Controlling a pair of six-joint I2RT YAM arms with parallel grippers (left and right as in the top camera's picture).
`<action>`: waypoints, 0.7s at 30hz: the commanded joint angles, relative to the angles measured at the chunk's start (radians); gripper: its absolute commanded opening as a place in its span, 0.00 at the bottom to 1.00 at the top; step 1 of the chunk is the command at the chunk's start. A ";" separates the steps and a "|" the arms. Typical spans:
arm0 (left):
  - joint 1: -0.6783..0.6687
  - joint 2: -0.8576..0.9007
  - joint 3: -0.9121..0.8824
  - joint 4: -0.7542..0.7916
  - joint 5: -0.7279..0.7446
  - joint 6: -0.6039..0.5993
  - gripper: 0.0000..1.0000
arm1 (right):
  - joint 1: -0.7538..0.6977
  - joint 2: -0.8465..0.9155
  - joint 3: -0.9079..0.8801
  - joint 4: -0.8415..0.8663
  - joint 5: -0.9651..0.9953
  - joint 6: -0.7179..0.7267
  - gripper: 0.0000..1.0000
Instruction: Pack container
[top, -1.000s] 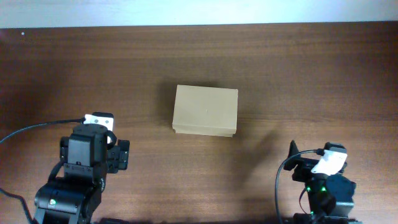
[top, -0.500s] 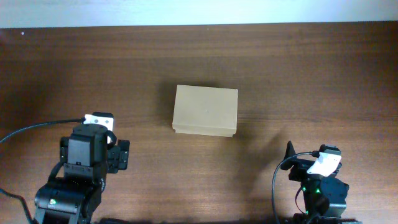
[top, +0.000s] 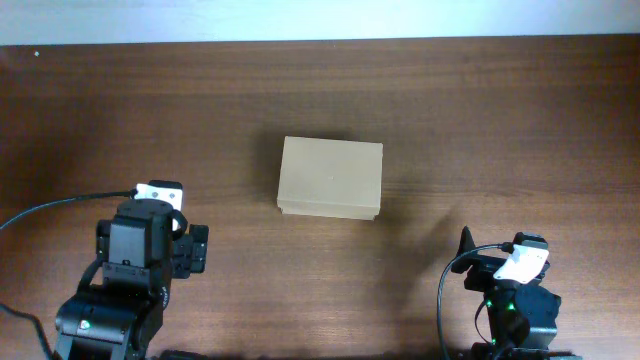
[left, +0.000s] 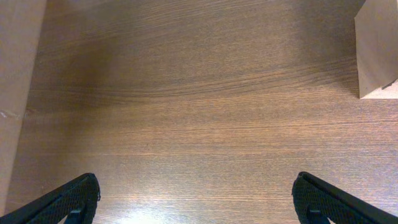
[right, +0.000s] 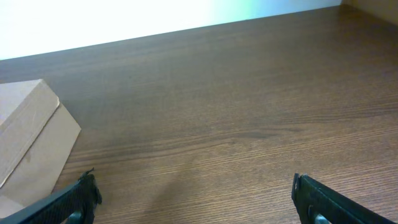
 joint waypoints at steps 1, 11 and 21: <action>0.005 -0.001 0.000 0.003 -0.010 -0.010 0.99 | -0.007 -0.011 -0.009 0.003 -0.004 -0.006 0.99; 0.047 -0.216 -0.176 0.489 -0.027 0.070 0.99 | -0.007 -0.011 -0.009 0.003 -0.004 -0.006 0.99; 0.109 -0.542 -0.644 1.304 -0.006 0.070 0.99 | -0.007 -0.011 -0.009 0.003 -0.004 -0.006 0.99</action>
